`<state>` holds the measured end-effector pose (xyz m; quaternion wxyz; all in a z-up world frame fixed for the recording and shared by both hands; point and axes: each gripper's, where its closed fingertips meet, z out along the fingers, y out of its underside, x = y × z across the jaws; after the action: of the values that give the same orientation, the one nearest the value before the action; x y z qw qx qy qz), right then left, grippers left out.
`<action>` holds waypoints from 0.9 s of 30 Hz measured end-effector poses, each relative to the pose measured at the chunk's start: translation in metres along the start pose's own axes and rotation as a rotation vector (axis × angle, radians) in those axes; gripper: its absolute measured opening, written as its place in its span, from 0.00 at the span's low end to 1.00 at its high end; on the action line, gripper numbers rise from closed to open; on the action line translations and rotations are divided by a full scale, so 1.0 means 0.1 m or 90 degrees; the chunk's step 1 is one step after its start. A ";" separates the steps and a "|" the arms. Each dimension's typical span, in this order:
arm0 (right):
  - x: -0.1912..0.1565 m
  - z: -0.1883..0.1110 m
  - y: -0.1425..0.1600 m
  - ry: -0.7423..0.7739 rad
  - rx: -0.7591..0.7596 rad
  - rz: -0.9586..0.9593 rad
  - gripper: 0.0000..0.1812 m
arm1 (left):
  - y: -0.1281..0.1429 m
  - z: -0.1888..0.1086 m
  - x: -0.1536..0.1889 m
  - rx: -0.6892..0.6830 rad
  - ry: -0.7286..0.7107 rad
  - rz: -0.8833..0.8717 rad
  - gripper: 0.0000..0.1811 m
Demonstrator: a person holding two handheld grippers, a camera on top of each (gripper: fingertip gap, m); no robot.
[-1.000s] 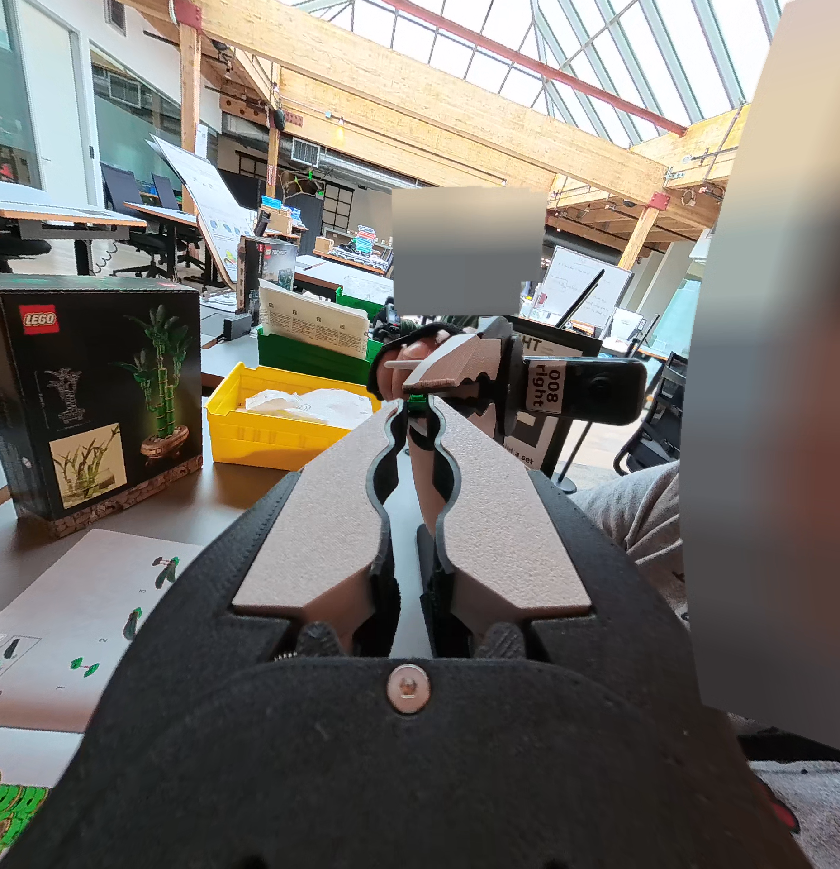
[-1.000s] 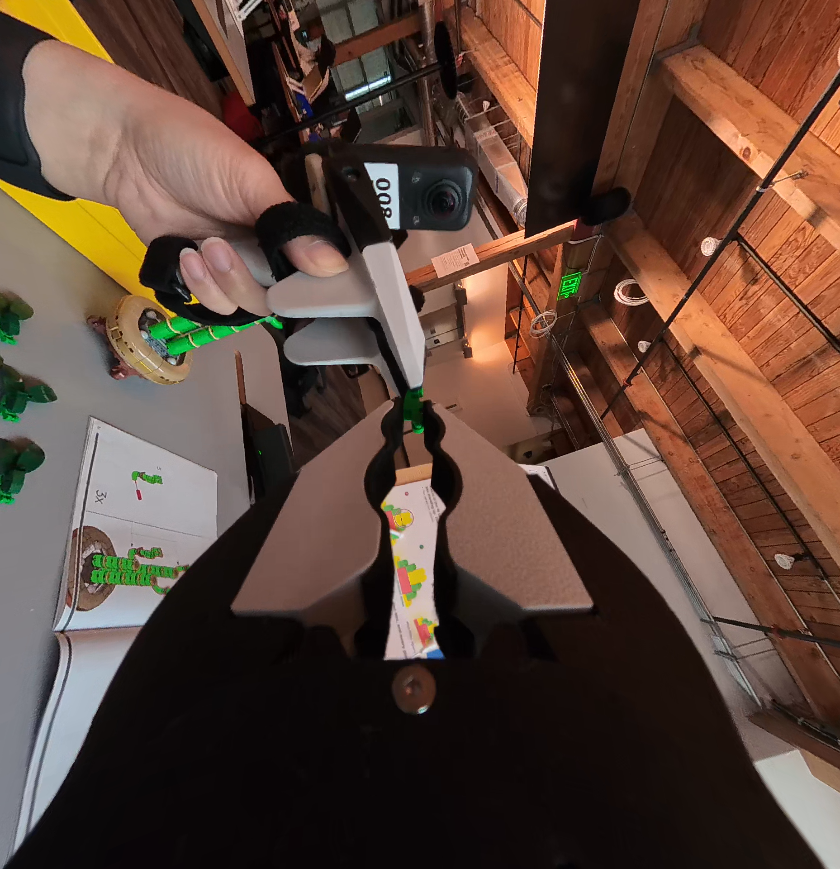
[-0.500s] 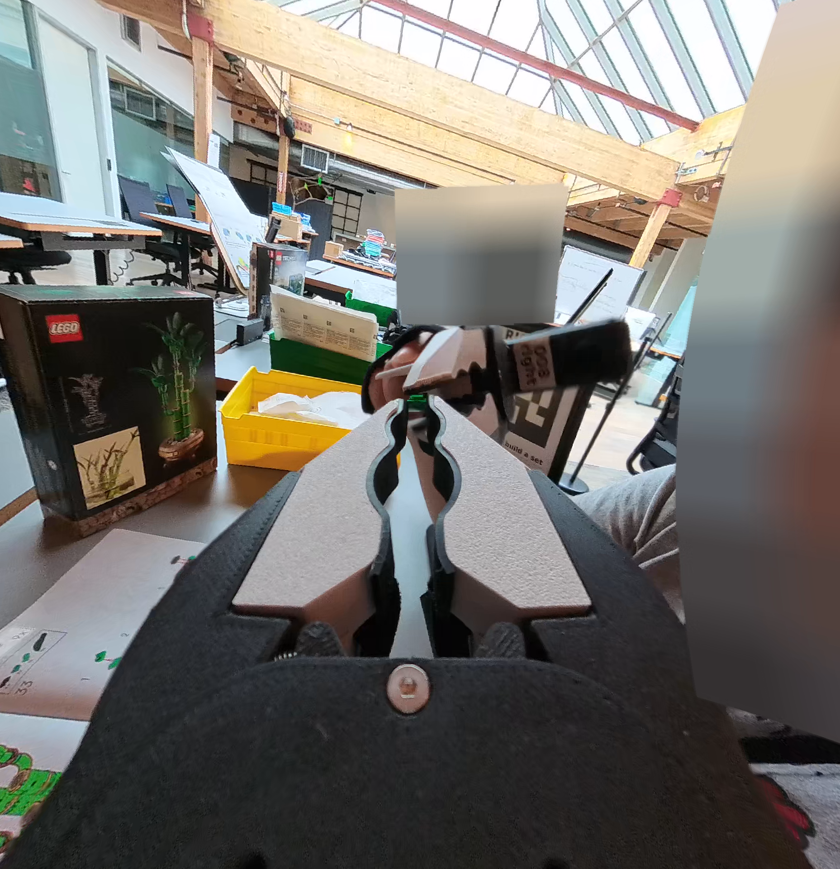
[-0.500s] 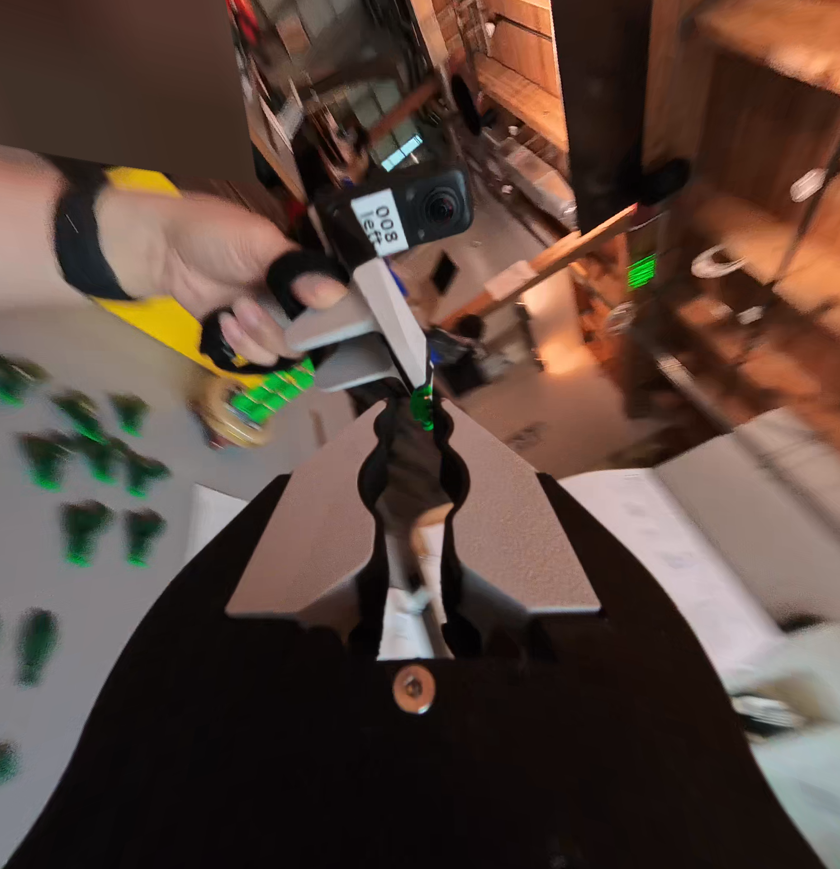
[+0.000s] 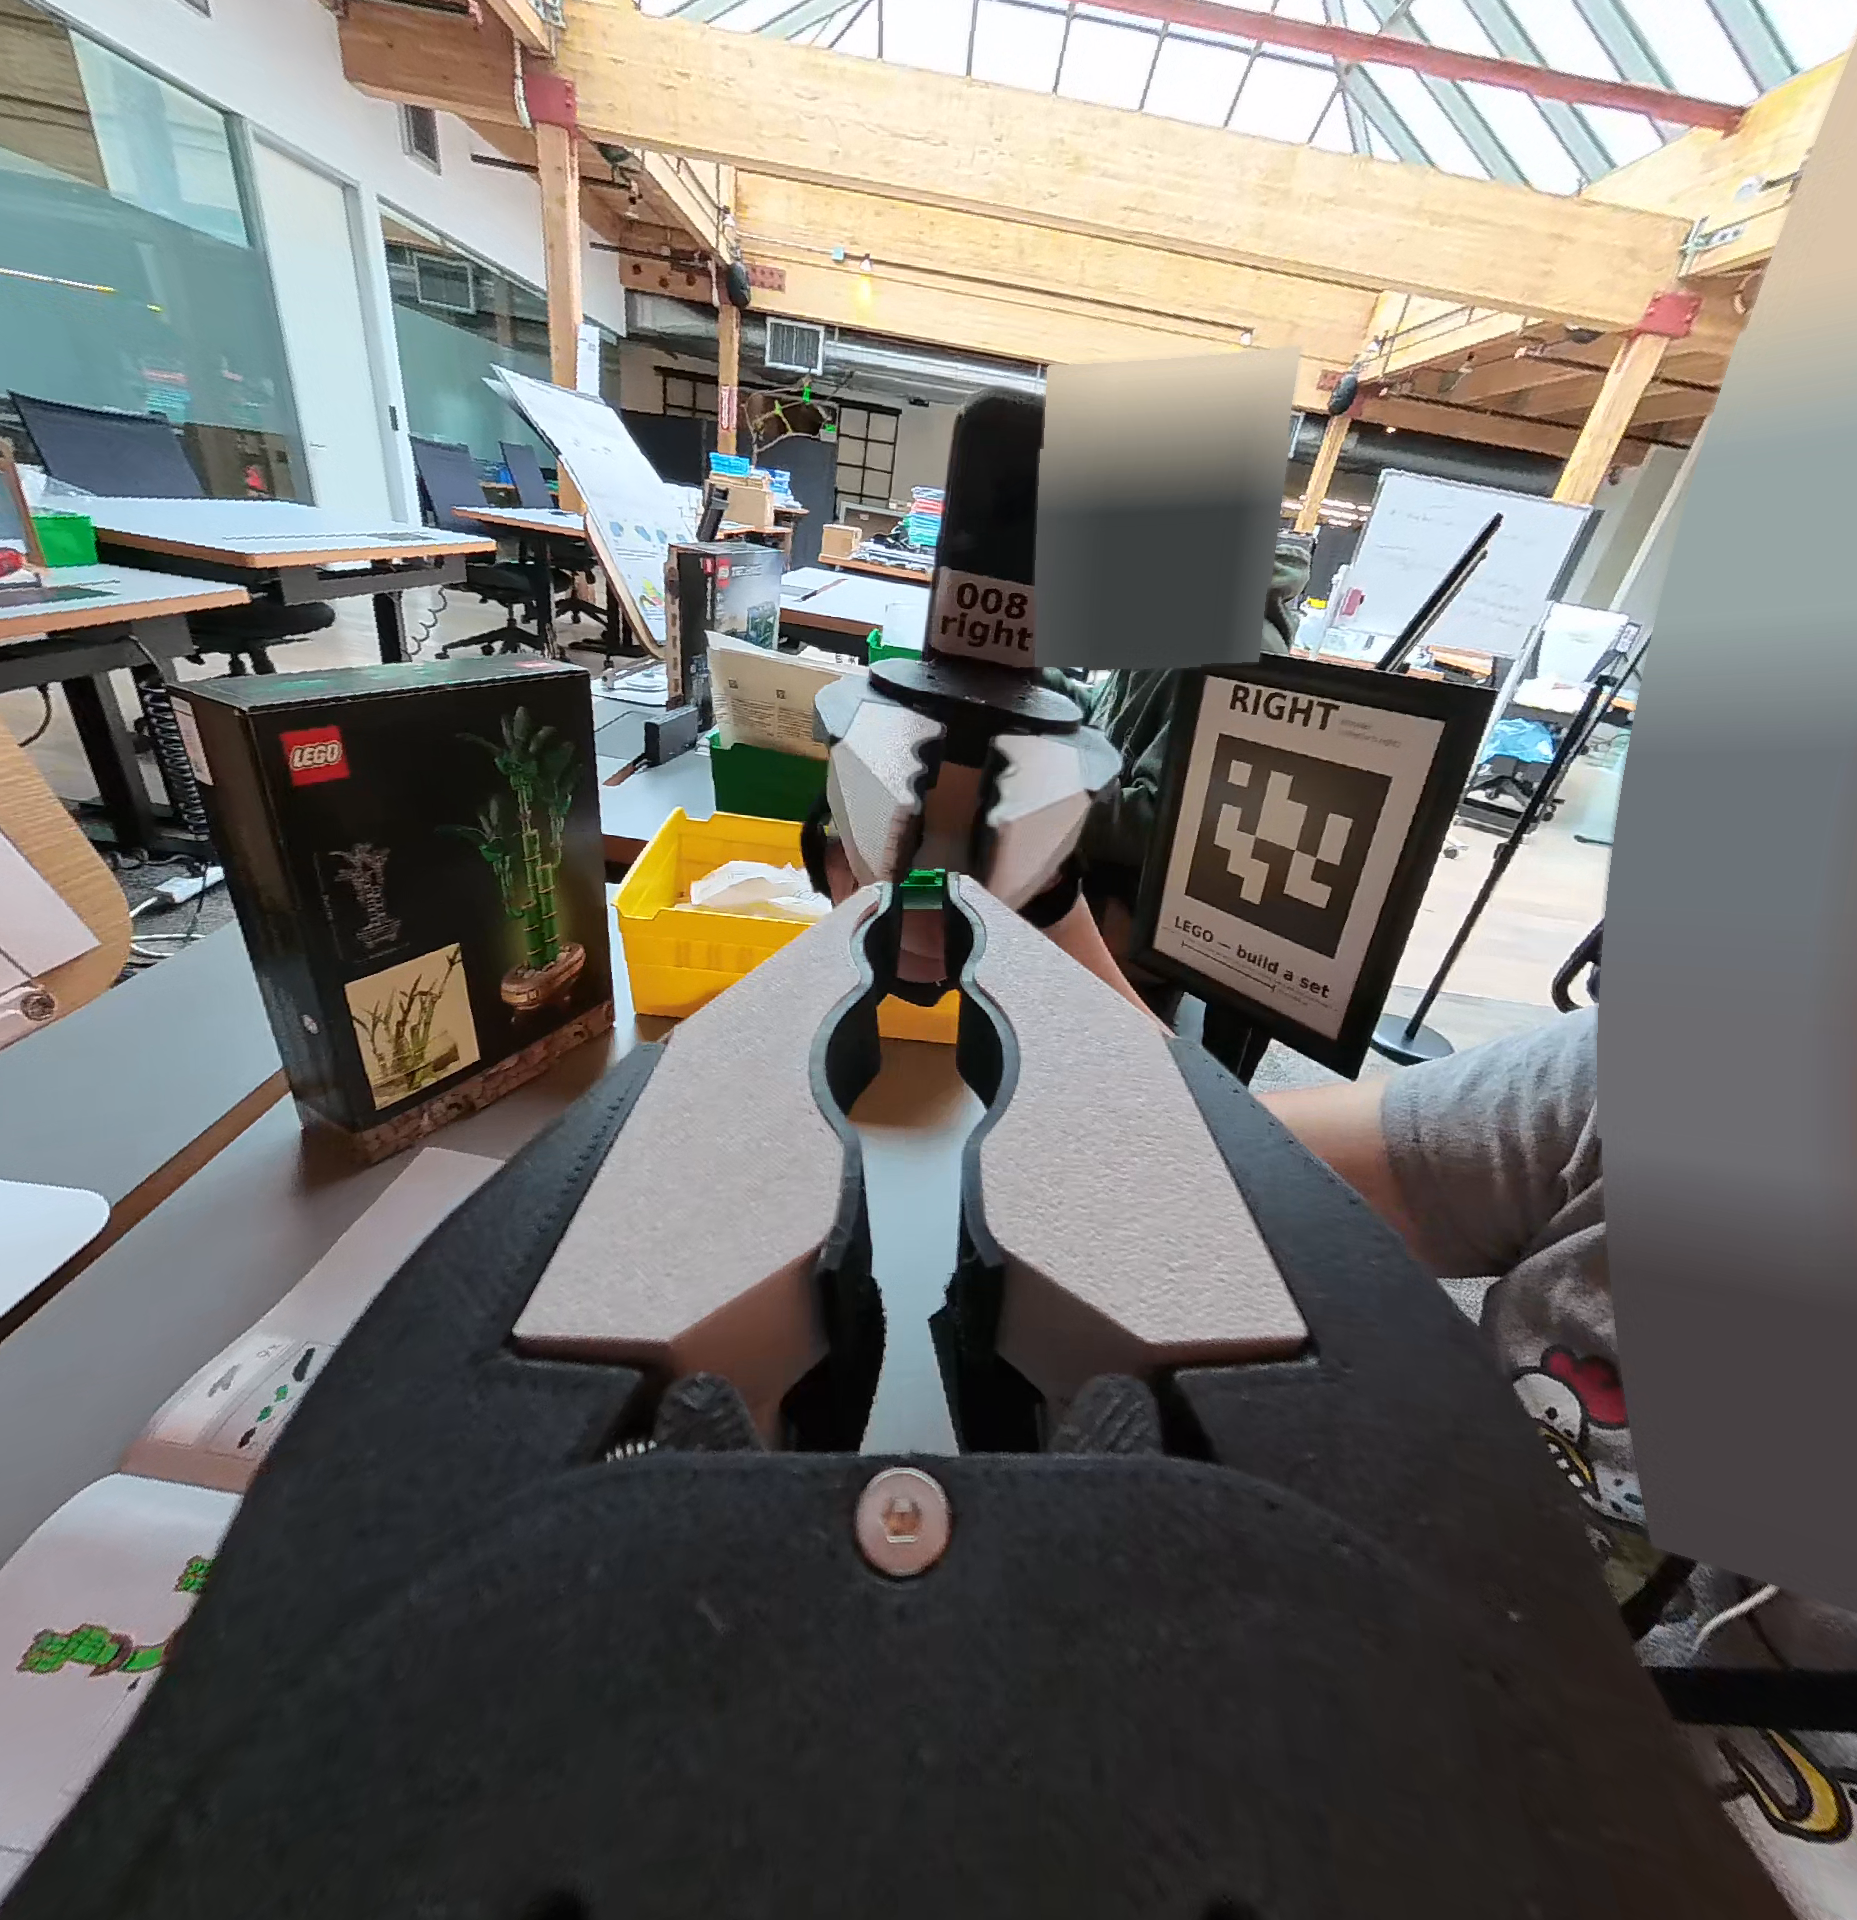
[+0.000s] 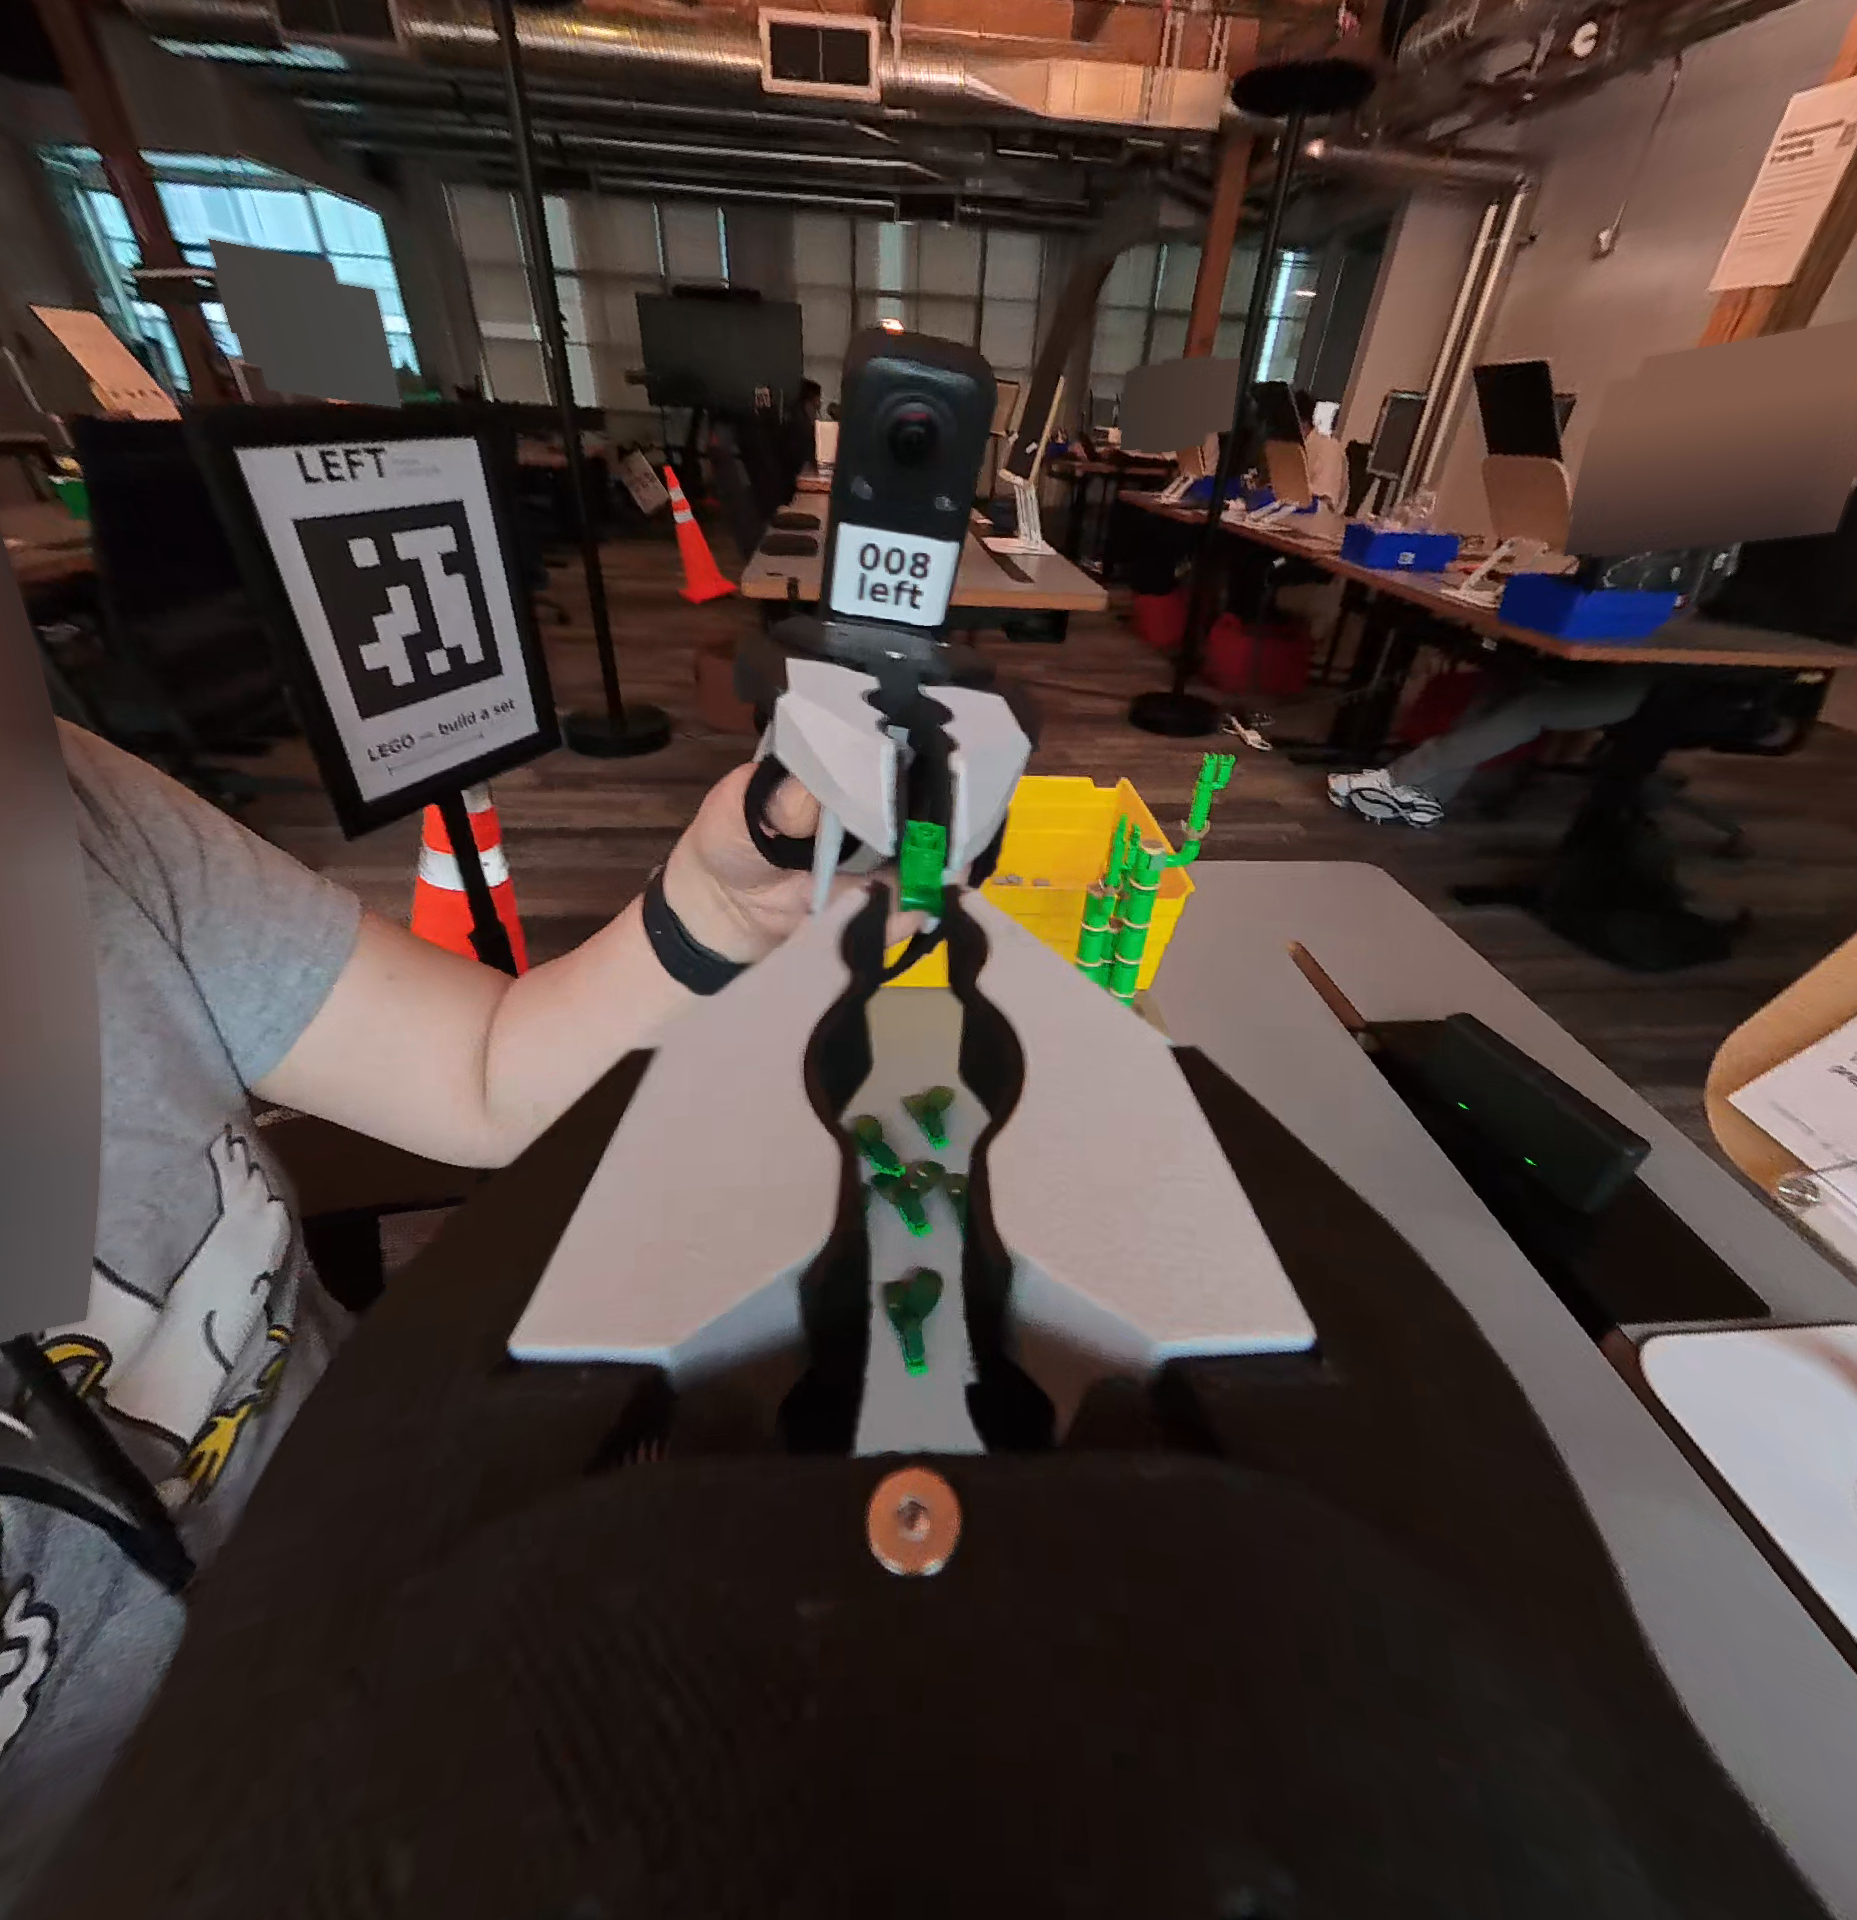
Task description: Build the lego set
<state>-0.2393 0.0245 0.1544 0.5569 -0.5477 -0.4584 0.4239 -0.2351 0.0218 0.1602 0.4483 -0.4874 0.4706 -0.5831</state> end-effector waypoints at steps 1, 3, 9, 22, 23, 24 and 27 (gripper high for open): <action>0.00 0.00 0.00 0.001 0.001 -0.009 0.04 | 0.00 0.00 0.01 0.001 0.005 0.000 0.03; 0.00 -0.02 0.02 -0.003 -0.006 -0.005 0.03 | 0.02 0.02 0.01 -0.005 0.004 0.010 0.03; 0.04 -0.03 0.04 -0.035 0.007 0.067 0.03 | 0.03 0.03 -0.02 0.001 -0.003 0.045 0.03; 0.18 -0.02 0.14 -0.051 0.018 0.108 0.03 | 0.13 0.06 -0.19 -0.010 -0.024 0.025 0.03; 0.18 -0.02 0.14 -0.054 0.023 0.110 0.03 | 0.12 0.07 -0.19 -0.007 -0.024 0.023 0.03; 0.18 -0.03 0.14 -0.057 0.025 0.112 0.03 | 0.12 0.07 -0.19 -0.005 -0.023 0.022 0.03; 0.18 -0.03 0.16 -0.057 0.019 0.112 0.03 | 0.14 0.08 -0.20 -0.009 -0.022 0.019 0.03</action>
<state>-0.2317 0.0425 0.1398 0.5046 -0.5580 -0.4267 0.5020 -0.2243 0.0382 0.1444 0.4614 -0.4938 0.4739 -0.5645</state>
